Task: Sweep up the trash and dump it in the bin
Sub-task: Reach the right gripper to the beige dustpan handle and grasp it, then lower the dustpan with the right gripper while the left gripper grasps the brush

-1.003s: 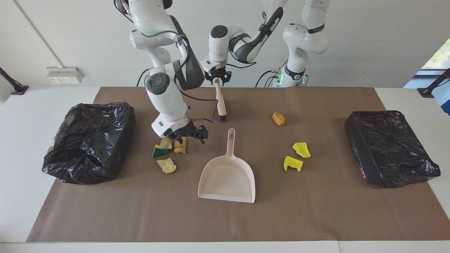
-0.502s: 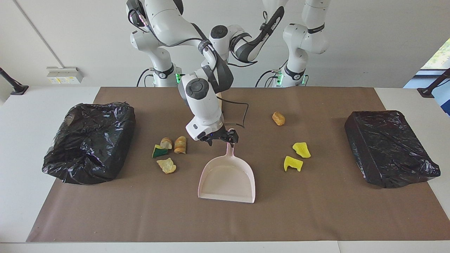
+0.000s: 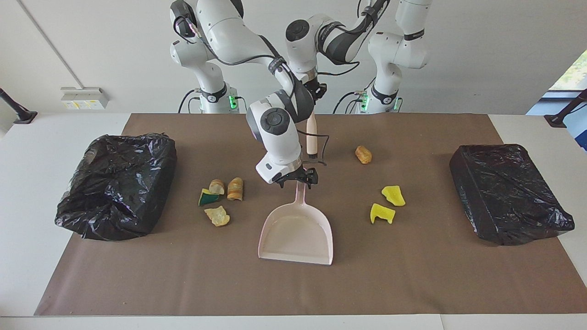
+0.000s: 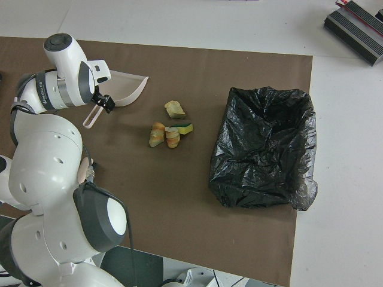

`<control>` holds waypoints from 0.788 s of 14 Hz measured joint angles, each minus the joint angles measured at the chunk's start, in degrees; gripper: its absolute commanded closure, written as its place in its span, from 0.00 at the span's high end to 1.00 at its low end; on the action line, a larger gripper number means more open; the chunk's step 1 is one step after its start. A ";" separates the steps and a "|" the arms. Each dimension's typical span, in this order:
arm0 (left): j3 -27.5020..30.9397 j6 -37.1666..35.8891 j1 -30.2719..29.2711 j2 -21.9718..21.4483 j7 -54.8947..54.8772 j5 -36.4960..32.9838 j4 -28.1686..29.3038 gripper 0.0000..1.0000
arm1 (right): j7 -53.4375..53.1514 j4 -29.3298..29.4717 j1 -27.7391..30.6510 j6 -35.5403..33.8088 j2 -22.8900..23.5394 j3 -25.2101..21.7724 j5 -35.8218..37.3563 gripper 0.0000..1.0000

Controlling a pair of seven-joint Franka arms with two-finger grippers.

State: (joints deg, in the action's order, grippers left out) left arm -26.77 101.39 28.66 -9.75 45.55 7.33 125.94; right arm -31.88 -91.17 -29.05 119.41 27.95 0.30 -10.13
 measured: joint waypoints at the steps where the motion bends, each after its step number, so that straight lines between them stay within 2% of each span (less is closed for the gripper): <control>1: 0.09 -1.29 -2.70 -1.21 -2.07 -0.08 0.11 0.00 | 0.20 -0.22 -0.09 0.00 0.03 0.00 0.34 0.98; 2: 0.19 -2.14 -5.50 -2.48 -4.51 -0.13 0.33 0.00 | 0.48 -0.35 -0.25 0.00 0.14 0.01 0.54 0.93; 3: 0.29 -2.62 -8.06 -3.61 -6.58 -0.28 0.56 0.00 | 0.63 -0.36 -0.63 0.00 0.37 0.00 0.87 0.81; 4: 0.34 -2.89 -10.61 -4.58 -8.05 -1.02 0.76 0.00 | 0.64 -0.36 -0.96 0.00 0.55 0.00 1.60 0.49; 5: 0.35 -2.89 -12.67 -5.12 -8.71 -2.54 0.93 0.00 | 0.64 -0.36 -1.12 0.00 0.65 0.00 2.34 0.12; 6: 0.33 -2.73 -14.60 -5.30 -8.85 -4.27 1.06 0.00 | 0.64 -0.36 -1.14 0.00 0.67 0.00 2.63 0.00; 8: 0.28 -1.02 -19.18 -5.22 -8.88 -7.13 1.49 0.00 | 0.64 -0.36 -1.14 0.00 0.67 -0.02 2.67 0.00; 11: 0.26 6.65 -27.15 -4.94 -11.56 -8.62 3.82 0.00 | 1.39 -0.23 -1.04 -0.02 0.65 -0.29 3.92 0.00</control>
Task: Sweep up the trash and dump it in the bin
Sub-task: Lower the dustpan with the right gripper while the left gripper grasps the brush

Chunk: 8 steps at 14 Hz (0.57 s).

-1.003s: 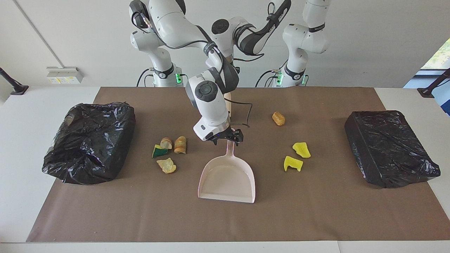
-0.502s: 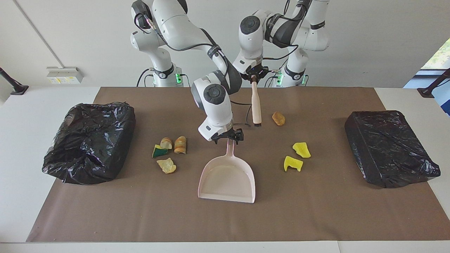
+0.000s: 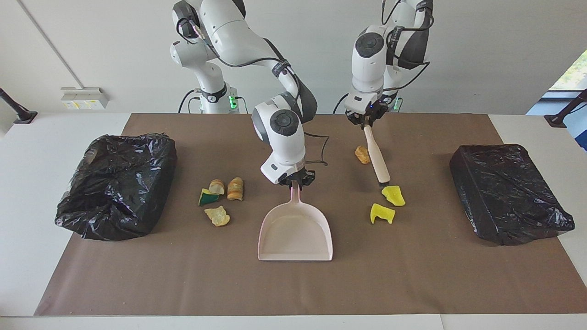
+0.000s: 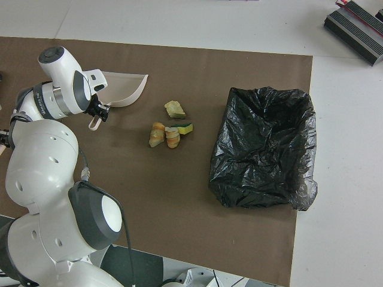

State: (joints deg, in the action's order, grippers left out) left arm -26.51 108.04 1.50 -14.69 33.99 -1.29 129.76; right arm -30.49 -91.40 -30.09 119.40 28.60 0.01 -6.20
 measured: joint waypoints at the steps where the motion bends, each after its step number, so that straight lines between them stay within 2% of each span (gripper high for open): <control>1: 0.01 1.77 -2.80 0.23 -2.93 -0.03 0.66 0.00 | 2.72 0.04 0.40 0.00 -0.03 -0.10 0.36 0.00; 5: 0.04 7.93 -13.23 1.88 -12.54 -0.05 1.90 0.00 | 22.11 0.17 4.51 -0.95 -1.66 -0.03 -0.08 0.00; 8: 0.01 12.68 -16.49 3.78 -18.55 -0.05 4.12 0.00 | 36.28 -0.91 6.43 -6.01 -6.39 0.00 -0.06 0.00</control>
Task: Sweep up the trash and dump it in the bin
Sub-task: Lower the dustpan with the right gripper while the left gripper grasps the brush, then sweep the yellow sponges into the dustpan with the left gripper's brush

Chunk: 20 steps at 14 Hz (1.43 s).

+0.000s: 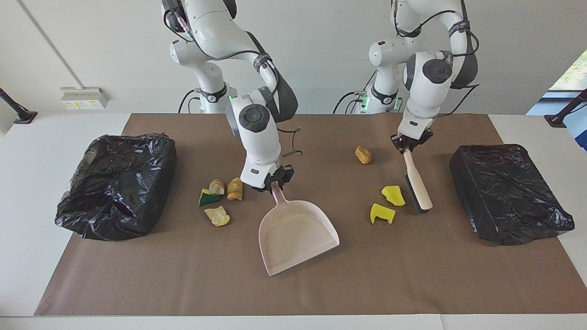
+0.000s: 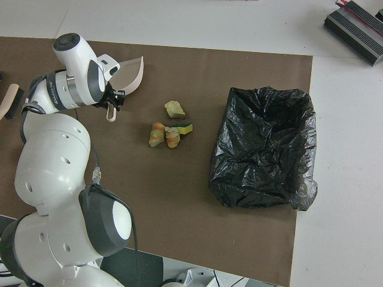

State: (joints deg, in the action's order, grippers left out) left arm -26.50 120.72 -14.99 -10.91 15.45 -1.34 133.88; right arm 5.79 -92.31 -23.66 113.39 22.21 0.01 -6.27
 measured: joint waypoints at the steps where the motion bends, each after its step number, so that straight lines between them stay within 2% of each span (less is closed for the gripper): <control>1: -0.05 2.07 -0.34 0.96 -1.40 0.00 0.51 0.00 | 5.15 -1.64 0.46 -0.95 -2.21 0.00 0.04 0.00; 5: -0.55 7.92 -0.37 4.37 -7.31 -0.03 0.86 0.00 | 25.61 -11.58 0.92 -2.00 -11.49 0.10 0.92 0.00; 8: -1.07 8.04 -0.17 4.93 -13.29 -0.03 0.87 0.00 | 36.89 -17.39 -0.35 -1.93 -15.22 0.46 3.05 0.00; 10: -1.43 8.02 1.06 5.26 -16.01 -0.03 0.93 0.00 | 41.13 -20.32 -2.28 -1.51 -15.60 0.57 3.47 0.00; 13: -1.69 7.93 3.71 5.58 -18.95 -0.03 1.53 0.00 | 41.54 -23.86 -5.30 3.04 -14.88 0.77 5.12 0.00; 20: -1.84 6.59 9.91 5.73 -20.10 1.63 2.22 0.00 | 36.79 -26.11 -8.37 4.55 -12.53 0.80 8.72 0.00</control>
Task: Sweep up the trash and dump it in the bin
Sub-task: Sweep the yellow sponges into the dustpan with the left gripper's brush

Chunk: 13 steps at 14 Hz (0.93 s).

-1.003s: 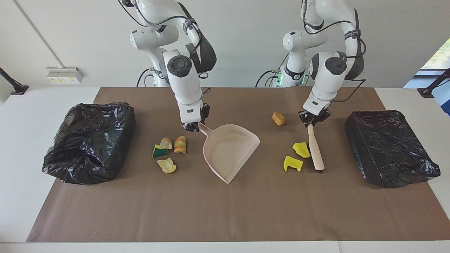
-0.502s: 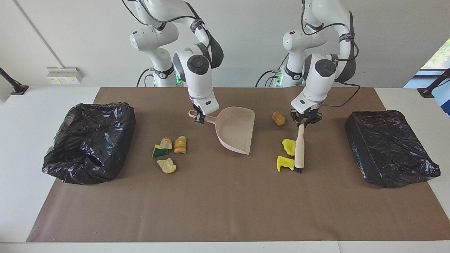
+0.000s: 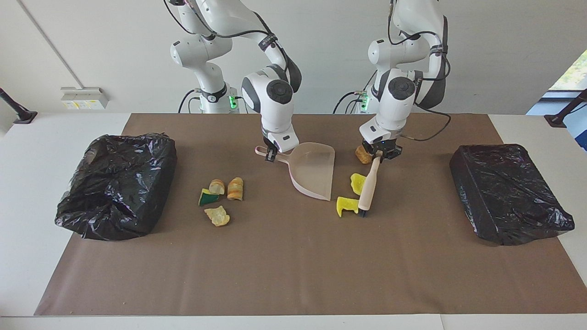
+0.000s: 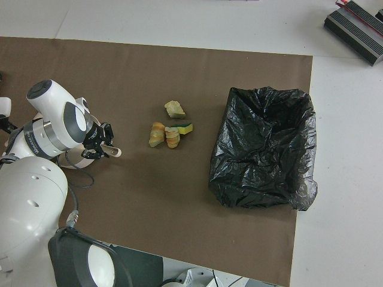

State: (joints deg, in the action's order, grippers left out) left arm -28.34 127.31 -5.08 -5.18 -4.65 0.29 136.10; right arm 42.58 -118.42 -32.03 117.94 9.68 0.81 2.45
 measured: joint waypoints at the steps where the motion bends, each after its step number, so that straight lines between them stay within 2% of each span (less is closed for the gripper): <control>1: -0.03 -0.33 1.08 0.00 0.00 1.10 0.00 0.00 | 0.28 -0.66 0.14 0.00 -0.10 -0.11 0.24 0.00; 3: -0.04 -1.22 3.69 -0.05 0.00 3.40 -0.01 0.00 | -0.04 -1.97 0.31 -0.16 -0.55 -0.37 0.31 0.00; 8: -0.07 -5.59 11.03 -1.18 2.31 7.33 -0.34 0.00 | -1.79 -1.60 1.09 -6.15 -2.36 -0.58 1.51 0.00; 13: -0.04 -7.95 14.48 -1.80 4.24 13.03 -2.35 0.00 | -3.88 -0.09 1.09 -11.62 -2.50 -0.58 3.86 0.00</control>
State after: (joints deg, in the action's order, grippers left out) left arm -28.38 119.36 9.40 -6.98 -0.41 13.32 133.75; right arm 38.70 -118.50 -30.94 106.32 7.18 0.23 6.31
